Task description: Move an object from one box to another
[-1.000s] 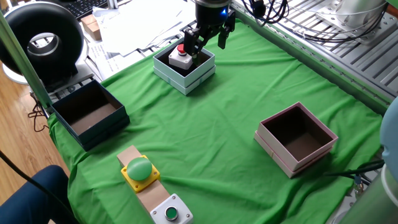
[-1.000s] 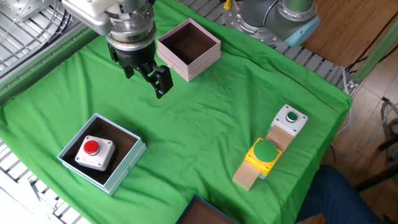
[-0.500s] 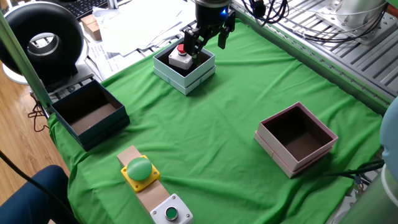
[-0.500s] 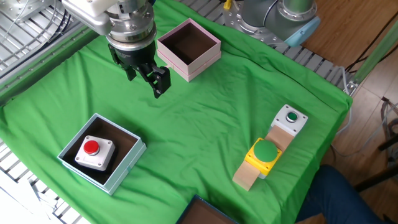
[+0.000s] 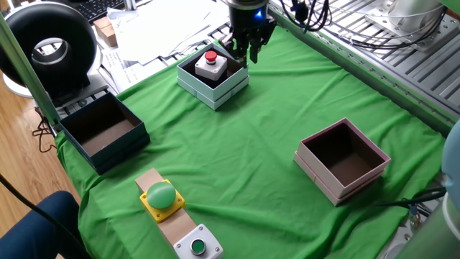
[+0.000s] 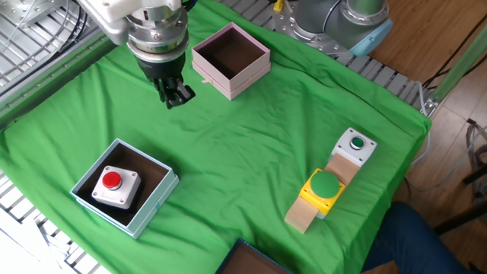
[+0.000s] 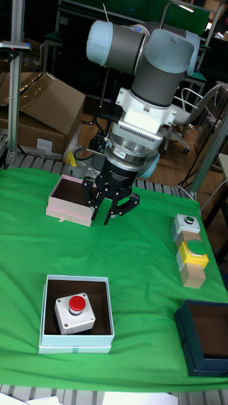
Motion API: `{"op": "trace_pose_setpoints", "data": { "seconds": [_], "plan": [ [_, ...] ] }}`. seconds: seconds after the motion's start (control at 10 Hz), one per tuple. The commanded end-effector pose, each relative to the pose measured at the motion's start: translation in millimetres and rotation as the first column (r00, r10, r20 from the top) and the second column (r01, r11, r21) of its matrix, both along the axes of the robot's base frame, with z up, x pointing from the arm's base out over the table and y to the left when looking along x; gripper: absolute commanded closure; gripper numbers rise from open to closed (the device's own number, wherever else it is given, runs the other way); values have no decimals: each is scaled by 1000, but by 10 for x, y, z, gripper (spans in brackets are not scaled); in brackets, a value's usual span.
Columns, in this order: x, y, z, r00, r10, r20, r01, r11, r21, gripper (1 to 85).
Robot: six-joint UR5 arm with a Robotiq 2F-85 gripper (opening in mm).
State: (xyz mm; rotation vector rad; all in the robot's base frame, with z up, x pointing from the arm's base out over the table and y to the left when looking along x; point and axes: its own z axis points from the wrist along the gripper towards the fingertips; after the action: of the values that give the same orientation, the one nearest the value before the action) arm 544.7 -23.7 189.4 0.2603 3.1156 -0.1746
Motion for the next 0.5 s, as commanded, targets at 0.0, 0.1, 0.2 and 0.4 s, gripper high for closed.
{"op": "trace_pose_setpoints", "data": {
  "seconds": [0.0,0.1,0.2,0.4],
  "plan": [
    [21,-9,-7,1000,10,5,-10,1000,1,847],
    [38,-3,-28,998,65,1,-65,998,11,847],
    [96,18,-48,994,112,-2,-112,993,30,847],
    [375,64,-84,980,201,6,-201,979,44,847]
  ]
}}
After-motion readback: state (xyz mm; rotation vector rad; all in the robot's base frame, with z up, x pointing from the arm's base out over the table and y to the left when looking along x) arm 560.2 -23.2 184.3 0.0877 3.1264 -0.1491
